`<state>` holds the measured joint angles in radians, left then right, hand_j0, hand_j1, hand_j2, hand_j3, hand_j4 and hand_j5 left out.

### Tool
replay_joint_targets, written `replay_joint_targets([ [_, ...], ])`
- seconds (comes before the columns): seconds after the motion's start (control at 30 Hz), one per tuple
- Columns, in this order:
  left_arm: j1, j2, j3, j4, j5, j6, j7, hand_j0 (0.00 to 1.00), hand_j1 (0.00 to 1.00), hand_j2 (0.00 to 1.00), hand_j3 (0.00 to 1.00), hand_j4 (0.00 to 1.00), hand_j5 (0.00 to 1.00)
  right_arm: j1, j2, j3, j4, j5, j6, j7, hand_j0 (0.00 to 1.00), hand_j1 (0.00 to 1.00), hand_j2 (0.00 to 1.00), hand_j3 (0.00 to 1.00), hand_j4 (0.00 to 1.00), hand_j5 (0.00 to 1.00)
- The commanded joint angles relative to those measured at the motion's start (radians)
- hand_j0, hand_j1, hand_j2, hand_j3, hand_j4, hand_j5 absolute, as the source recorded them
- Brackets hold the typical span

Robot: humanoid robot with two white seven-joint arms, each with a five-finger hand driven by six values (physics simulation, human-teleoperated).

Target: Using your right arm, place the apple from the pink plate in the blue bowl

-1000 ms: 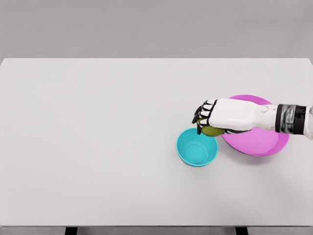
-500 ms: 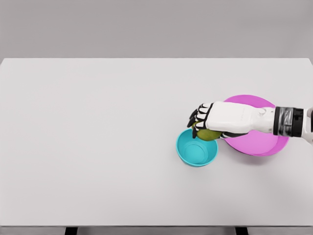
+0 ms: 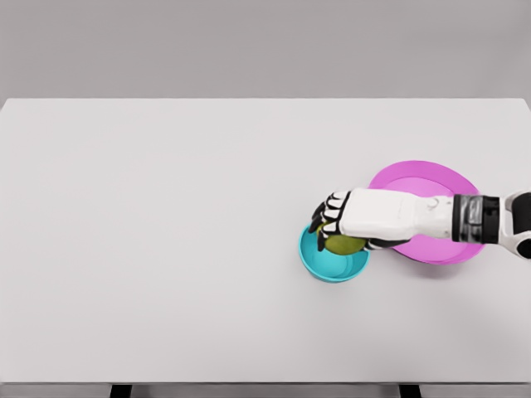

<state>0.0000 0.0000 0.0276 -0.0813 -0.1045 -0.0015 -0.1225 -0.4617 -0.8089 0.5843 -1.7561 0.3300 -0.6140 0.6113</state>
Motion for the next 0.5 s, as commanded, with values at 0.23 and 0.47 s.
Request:
replay_joint_targets([
  [0.23, 0.000, 0.000, 0.000, 0.000, 0.000, 0.000, 0.000, 1.00, 1.00, 1.00, 1.00, 1.00, 1.00, -0.003, 0.000, 0.016, 0.001, -0.009, 0.003, 0.000, 1.00, 1.00, 1.00, 1.00, 1.00, 1.00],
  [0.47, 0.000, 0.000, 0.000, 0.000, 0.000, 0.000, 0.000, 1.00, 1.00, 1.00, 1.00, 1.00, 1.00, -0.012, 0.000, 0.011, 0.001, -0.011, 0.003, 0.000, 1.00, 1.00, 1.00, 1.00, 1.00, 1.00],
])
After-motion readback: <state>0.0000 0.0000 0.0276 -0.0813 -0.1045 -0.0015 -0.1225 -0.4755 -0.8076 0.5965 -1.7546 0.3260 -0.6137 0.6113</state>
